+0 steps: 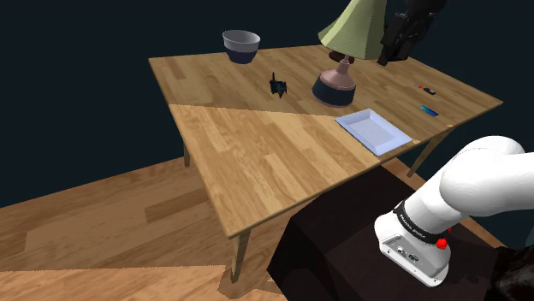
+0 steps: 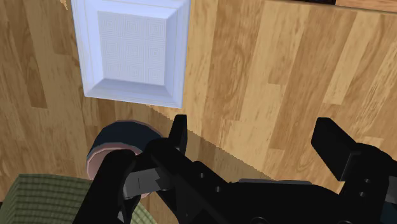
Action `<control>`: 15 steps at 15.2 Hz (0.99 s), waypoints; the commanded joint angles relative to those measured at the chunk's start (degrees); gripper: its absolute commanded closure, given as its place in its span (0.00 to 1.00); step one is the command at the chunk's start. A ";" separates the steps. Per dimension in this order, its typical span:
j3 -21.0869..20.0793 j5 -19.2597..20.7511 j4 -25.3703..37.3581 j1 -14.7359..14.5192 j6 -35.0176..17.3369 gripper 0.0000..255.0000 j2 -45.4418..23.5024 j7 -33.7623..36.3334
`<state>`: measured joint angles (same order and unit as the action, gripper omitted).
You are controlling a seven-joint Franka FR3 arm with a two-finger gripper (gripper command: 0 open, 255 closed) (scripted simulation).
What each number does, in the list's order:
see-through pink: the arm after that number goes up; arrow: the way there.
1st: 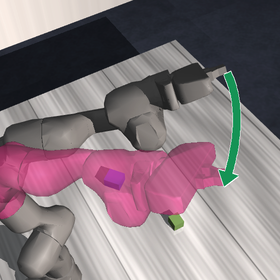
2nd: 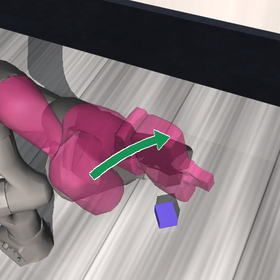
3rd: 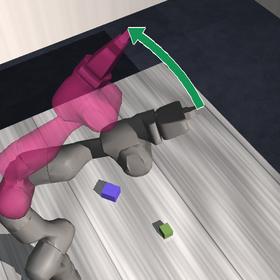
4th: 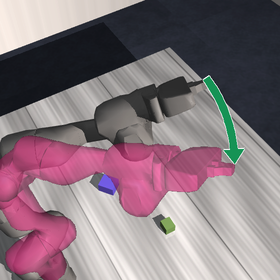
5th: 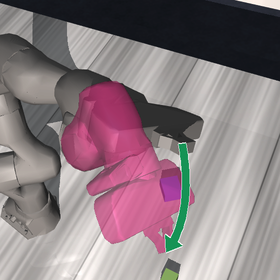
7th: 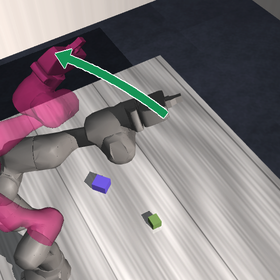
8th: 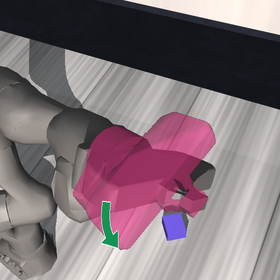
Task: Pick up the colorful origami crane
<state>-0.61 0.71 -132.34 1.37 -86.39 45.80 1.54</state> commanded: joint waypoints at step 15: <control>-0.49 -1.52 10.85 1.55 -16.64 0.00 -29.73 5.34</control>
<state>-1.14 -0.75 -122.10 2.80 -101.59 18.29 6.57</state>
